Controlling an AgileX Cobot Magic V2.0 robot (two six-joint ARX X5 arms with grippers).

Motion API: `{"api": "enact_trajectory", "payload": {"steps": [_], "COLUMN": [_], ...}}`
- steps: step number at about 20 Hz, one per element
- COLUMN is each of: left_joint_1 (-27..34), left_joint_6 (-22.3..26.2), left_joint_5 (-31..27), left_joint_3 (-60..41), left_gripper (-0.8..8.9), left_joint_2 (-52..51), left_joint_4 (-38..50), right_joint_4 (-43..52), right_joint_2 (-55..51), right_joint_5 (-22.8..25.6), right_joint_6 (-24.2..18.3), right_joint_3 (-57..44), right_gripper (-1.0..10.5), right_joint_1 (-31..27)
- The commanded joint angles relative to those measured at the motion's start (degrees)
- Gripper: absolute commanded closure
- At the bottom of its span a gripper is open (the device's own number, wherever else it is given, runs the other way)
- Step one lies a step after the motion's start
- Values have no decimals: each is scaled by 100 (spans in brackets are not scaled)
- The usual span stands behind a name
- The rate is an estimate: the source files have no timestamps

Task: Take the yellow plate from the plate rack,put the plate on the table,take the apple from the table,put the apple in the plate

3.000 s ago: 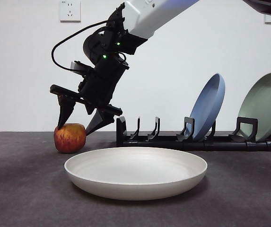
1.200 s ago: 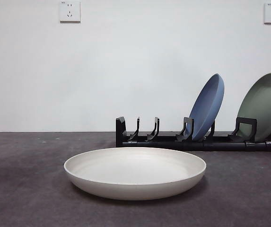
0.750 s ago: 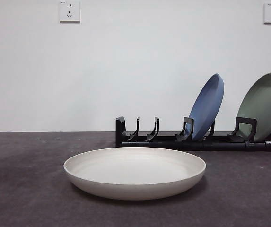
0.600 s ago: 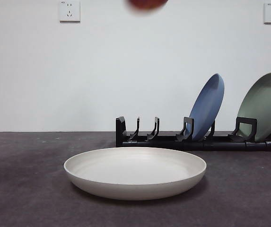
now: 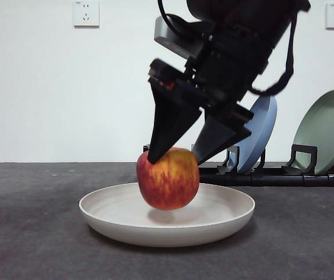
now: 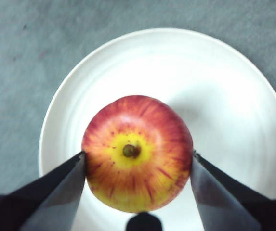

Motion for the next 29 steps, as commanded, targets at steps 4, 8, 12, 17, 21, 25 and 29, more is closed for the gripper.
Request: {"api": "enact_trajectory", "payload": {"steps": [4,8,12,17,21,25,29], "left_joint_1": [-2,-2,-2,-2,-2,-2,-2], "left_joint_6": [63,68,85,92,92,39,24], "left_joint_5": [122,181,184,201,271,334,509], "left_joint_3": [-24,-24,-24,-24,-24,-24,-24], "left_gripper": [821,821,821,821,821,821,821], "left_joint_2": [-9,-9,-9,4,59,68,68], "left_joint_4": [17,17,17,20,-22,-85,-114], "right_joint_4": [761,914,911,903,573,-699,-2127], "right_joint_2": [24,24,24,15,-162,-813,-1812], "right_joint_5": [4,101,127,140,208,341,44], "right_joint_6": [166,236,260,407,295,37,90], "right_joint_3": [-527,-750,-815,-667,-330,295,780], "right_gripper": [959,959,729,312,312,312,325], "right_joint_1": [-7,-7,-7,-7,-7,-7,0]}}
